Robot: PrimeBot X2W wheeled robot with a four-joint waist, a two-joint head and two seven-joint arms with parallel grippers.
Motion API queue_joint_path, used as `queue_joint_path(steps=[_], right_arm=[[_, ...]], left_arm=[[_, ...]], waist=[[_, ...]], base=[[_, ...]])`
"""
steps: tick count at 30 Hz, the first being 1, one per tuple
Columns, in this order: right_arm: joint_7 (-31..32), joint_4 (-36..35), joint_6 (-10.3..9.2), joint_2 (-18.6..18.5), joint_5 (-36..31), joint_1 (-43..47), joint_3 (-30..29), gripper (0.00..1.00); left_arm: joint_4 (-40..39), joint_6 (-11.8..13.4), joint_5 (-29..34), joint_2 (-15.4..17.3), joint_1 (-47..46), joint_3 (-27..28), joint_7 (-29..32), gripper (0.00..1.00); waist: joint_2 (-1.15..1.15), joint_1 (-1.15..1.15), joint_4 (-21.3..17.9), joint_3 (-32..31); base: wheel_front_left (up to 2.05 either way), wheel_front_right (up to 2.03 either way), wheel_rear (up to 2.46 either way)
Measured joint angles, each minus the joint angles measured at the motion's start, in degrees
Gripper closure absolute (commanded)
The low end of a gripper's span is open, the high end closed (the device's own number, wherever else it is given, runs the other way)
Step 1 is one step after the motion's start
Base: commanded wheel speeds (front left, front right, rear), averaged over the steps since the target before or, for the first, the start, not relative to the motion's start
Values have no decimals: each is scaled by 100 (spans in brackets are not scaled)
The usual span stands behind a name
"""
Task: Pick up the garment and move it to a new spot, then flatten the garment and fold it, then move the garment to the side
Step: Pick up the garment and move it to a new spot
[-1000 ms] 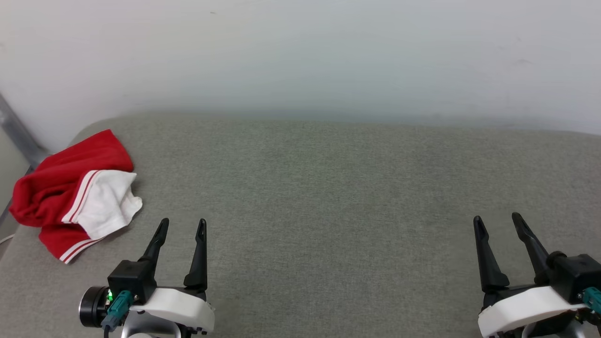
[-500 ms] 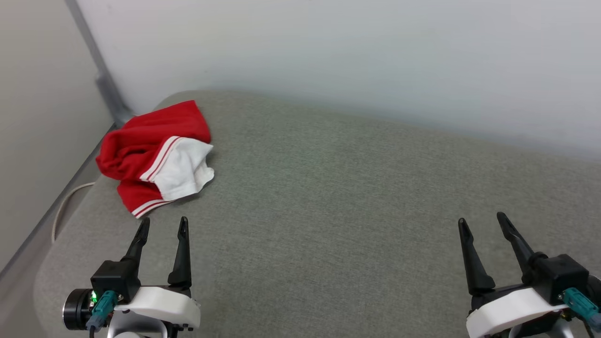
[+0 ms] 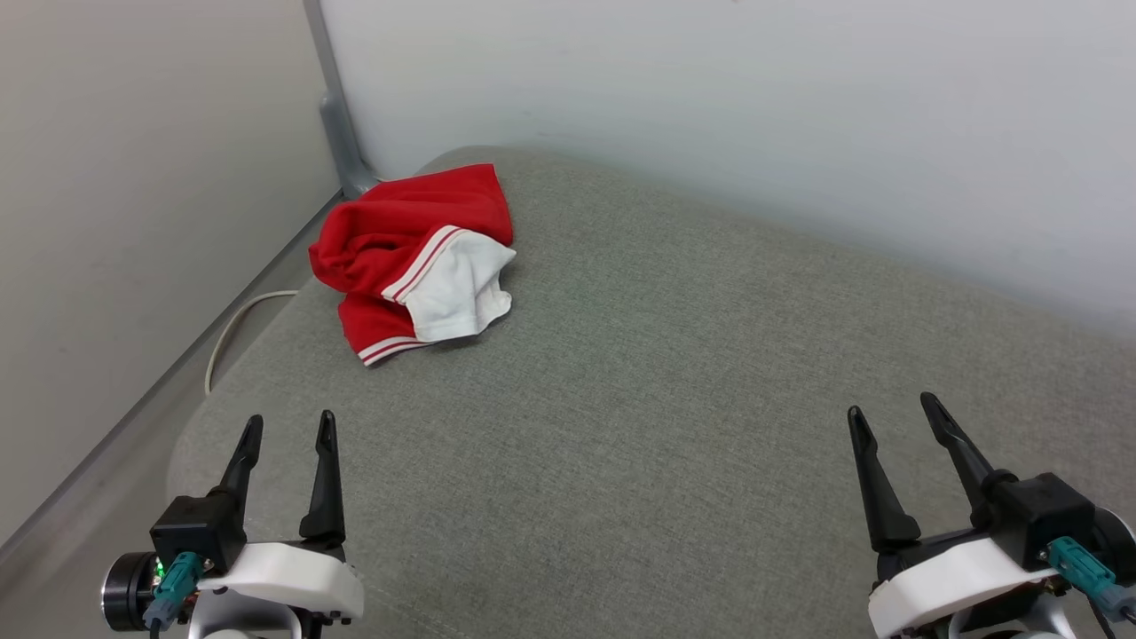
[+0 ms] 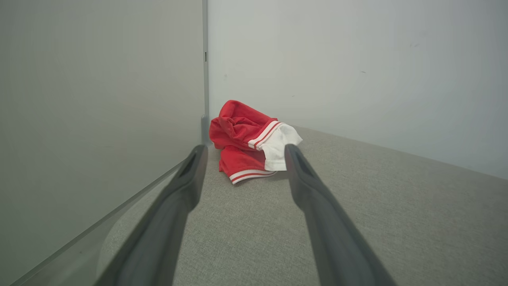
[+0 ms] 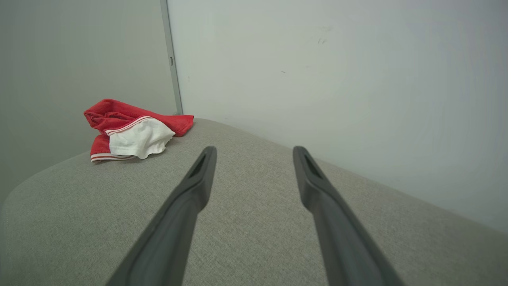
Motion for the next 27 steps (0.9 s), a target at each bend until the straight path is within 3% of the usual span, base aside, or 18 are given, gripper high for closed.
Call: queue_joint_path(steps=[11,17,21,27], right_arm=[[-53,33,0,0,93,-29,-14,0],[88,-149,0,1,80,-103,30,0],[205,-367,0,-15,-5,-279,46,0],[314,-664,0,-163,13,-523,3,0]], left_arm=[[108,-71,24,-25,-32,69,0,0],[759,-96,-186,140,-588,129,68,0],[1139,-107,-641,253,-1230,259,701,0],[1535,-123,-1209,670,-2180,461,1789,0]], waist=[[0,0,179,20],[0,0,86,233],[0,1,-36,545],[0,1,-318,1110]], base=[[0,0,0],[0,0,0],[0,0,0],[0,0,0]])
